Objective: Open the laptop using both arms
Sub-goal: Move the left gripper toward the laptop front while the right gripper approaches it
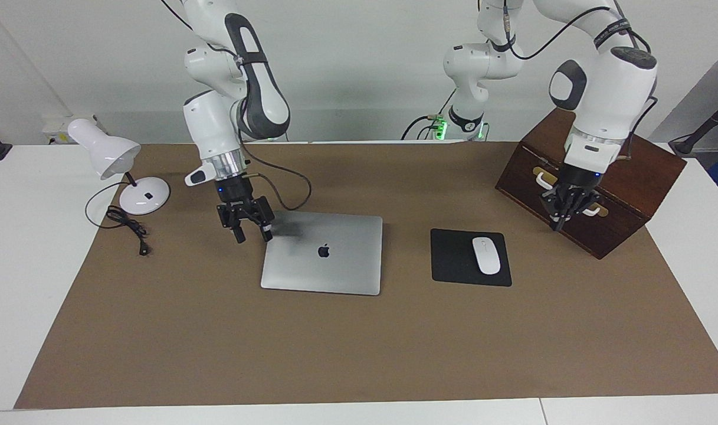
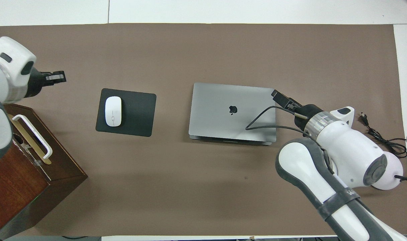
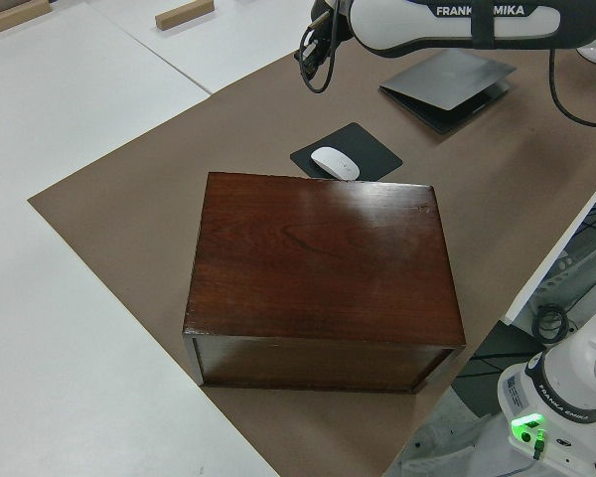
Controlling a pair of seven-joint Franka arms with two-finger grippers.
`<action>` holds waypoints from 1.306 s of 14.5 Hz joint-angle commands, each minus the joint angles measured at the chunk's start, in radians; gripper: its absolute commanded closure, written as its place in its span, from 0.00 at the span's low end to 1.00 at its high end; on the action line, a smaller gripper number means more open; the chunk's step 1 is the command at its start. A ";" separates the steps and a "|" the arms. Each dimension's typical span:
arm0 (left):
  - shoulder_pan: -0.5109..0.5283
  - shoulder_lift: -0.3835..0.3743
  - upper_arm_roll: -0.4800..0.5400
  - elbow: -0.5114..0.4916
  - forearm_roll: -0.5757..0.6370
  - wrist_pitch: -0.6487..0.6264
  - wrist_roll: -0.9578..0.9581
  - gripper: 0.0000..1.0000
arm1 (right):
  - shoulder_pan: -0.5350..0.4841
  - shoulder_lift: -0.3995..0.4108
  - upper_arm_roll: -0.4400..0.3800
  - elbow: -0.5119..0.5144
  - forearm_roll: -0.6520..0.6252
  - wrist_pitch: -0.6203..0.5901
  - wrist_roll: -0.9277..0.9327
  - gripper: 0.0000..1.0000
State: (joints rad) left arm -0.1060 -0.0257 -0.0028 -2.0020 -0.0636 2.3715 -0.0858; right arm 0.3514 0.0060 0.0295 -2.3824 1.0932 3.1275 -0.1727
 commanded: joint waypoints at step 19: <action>-0.451 -0.231 0.010 -0.633 -0.015 0.738 -0.212 1.00 | 0.350 0.054 -0.003 0.068 0.593 0.252 -0.019 0.00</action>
State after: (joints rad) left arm -0.5246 -0.2504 -0.0056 -2.6000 -0.0653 3.0592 -0.2861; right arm 0.6973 0.0468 0.0290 -2.3357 1.6534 3.3608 -0.1689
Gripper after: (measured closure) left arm 0.991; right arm 0.000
